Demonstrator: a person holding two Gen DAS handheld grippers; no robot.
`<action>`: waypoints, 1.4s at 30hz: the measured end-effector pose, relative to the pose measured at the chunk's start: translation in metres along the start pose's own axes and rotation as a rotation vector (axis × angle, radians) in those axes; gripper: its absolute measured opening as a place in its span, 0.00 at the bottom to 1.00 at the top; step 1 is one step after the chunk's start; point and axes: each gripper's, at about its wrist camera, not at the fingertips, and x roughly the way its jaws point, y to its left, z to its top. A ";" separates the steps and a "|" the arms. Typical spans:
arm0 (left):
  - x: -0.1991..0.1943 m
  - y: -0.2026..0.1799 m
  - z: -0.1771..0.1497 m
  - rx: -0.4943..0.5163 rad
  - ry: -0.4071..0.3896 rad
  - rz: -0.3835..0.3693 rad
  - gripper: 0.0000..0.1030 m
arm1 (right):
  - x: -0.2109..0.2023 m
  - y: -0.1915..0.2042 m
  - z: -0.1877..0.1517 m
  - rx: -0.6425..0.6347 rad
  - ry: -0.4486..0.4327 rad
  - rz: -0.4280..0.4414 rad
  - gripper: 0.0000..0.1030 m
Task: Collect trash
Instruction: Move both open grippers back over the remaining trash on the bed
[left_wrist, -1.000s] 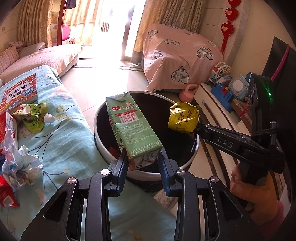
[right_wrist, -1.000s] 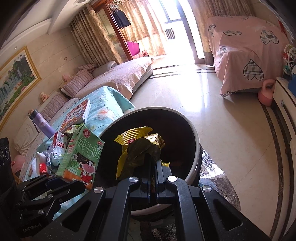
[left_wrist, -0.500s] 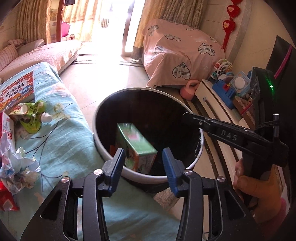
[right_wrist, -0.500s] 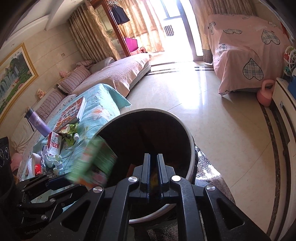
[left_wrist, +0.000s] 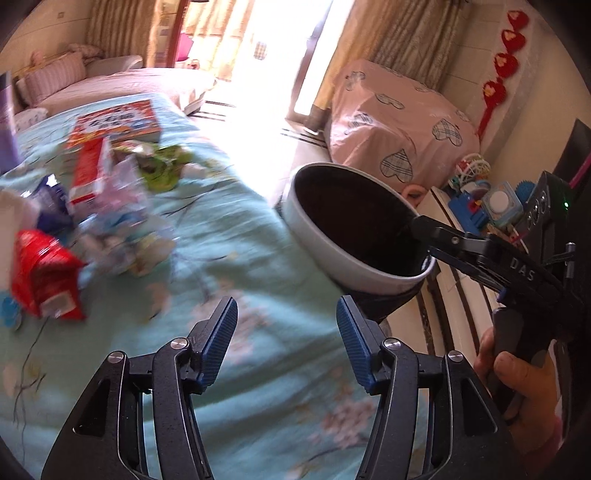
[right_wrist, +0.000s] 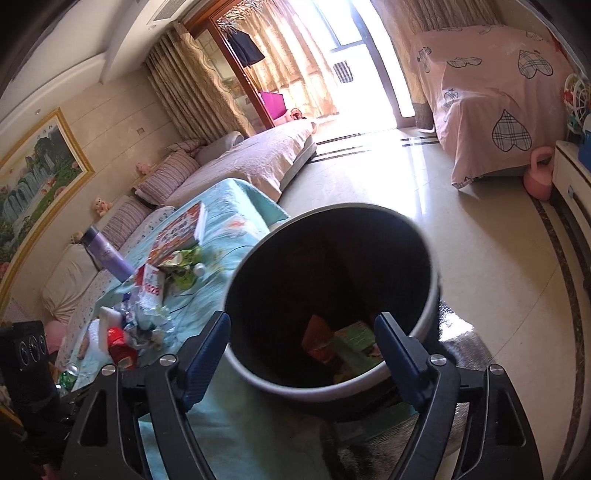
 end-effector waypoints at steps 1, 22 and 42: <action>-0.004 0.009 -0.002 -0.011 -0.005 0.010 0.56 | 0.000 0.006 -0.004 -0.002 0.001 0.013 0.86; -0.071 0.134 -0.054 -0.236 -0.062 0.181 0.67 | 0.048 0.120 -0.067 -0.158 0.137 0.160 0.96; -0.060 0.162 -0.024 -0.228 -0.069 0.222 0.67 | 0.076 0.163 -0.041 -0.214 0.113 0.213 0.89</action>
